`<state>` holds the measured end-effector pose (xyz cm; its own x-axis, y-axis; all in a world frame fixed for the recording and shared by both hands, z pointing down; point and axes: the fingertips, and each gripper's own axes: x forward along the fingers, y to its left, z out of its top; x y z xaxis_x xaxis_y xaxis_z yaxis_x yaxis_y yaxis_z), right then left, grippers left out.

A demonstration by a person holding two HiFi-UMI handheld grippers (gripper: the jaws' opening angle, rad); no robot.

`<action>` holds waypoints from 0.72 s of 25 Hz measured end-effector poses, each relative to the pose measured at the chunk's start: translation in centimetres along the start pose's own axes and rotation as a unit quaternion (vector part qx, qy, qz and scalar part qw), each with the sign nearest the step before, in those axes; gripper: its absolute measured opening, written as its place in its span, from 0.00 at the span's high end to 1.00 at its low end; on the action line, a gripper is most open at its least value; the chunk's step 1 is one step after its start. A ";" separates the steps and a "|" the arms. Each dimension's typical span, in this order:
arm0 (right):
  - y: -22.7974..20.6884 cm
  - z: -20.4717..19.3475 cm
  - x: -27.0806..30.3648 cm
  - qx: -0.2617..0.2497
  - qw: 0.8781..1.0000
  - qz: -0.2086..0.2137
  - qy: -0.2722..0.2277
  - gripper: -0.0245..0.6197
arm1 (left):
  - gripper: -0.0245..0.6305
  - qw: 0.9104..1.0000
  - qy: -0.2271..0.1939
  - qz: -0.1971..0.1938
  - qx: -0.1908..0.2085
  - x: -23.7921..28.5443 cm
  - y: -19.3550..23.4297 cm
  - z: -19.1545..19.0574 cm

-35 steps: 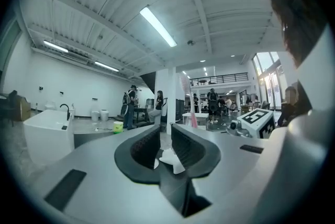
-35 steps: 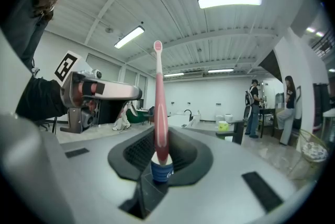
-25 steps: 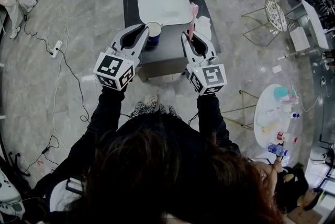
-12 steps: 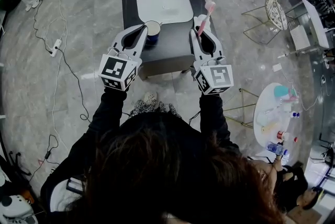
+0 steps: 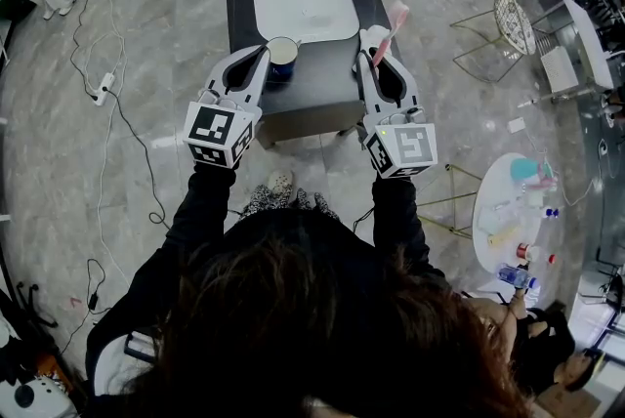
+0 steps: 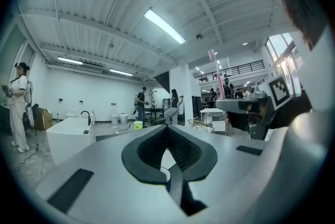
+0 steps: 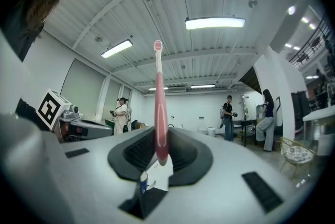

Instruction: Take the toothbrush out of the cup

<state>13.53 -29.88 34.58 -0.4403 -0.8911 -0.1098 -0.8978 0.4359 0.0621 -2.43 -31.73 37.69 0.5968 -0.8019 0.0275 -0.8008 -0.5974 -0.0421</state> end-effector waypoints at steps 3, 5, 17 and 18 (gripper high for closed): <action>0.1 0.3 -0.1 -0.006 1.000 0.000 -0.002 0.87 | 0.95 1.000 0.000 0.003 0.001 -0.2 0.1 0.1; 0.2 0.4 -0.3 -0.011 1.000 -0.001 -0.004 0.87 | 0.95 1.000 0.001 0.006 0.002 -0.3 0.1 0.0; 0.6 0.4 -0.5 -0.027 1.000 -0.004 0.000 0.87 | 0.95 1.000 0.003 0.005 -0.002 -1.2 0.2 -0.3; 0.6 0.4 -0.5 -0.027 1.000 -0.003 0.000 0.87 | 0.95 1.000 0.002 0.003 -0.003 -1.2 0.2 -0.2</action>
<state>13.16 -29.12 34.26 -0.4345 -0.8938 -0.1107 -0.8989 0.4227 0.1153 -3.30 -30.89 37.87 0.5918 -0.8055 0.0307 -0.8047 -0.5926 -0.0363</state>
